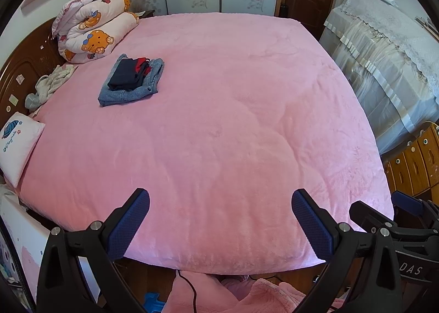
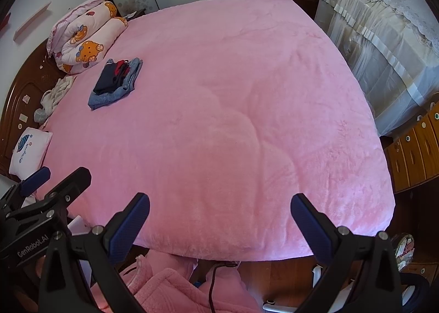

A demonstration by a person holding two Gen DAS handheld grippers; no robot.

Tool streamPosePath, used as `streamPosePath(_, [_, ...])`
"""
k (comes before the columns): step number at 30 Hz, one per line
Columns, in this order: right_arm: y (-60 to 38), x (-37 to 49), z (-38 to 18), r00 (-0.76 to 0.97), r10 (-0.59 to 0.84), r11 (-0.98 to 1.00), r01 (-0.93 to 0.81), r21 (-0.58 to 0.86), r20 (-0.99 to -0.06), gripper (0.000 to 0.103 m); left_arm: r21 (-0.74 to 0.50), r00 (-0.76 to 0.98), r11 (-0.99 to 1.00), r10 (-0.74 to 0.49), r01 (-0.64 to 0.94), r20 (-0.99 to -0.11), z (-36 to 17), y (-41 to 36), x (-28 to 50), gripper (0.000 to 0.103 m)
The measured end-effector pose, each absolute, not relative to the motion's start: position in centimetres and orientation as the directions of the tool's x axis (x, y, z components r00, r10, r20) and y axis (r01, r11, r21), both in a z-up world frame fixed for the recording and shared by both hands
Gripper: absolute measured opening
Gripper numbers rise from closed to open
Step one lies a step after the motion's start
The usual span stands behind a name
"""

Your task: Fold large clothes

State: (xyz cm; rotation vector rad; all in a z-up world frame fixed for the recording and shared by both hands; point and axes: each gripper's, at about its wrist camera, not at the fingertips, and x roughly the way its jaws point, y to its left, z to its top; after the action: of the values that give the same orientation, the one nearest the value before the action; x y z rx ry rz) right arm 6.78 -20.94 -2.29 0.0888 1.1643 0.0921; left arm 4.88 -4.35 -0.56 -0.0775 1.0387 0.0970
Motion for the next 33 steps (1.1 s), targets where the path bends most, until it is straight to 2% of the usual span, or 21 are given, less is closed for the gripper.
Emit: streamPosePath(33, [-21.31, 6.77, -2.60, 0.389, 0.116, 0.993, -0.023, 0.116, -0.914, 0.103, -0.011, 0.509, 0.993, 0.051, -0.117, -0.859, -0.40, -4.61, 4.04, 0.103])
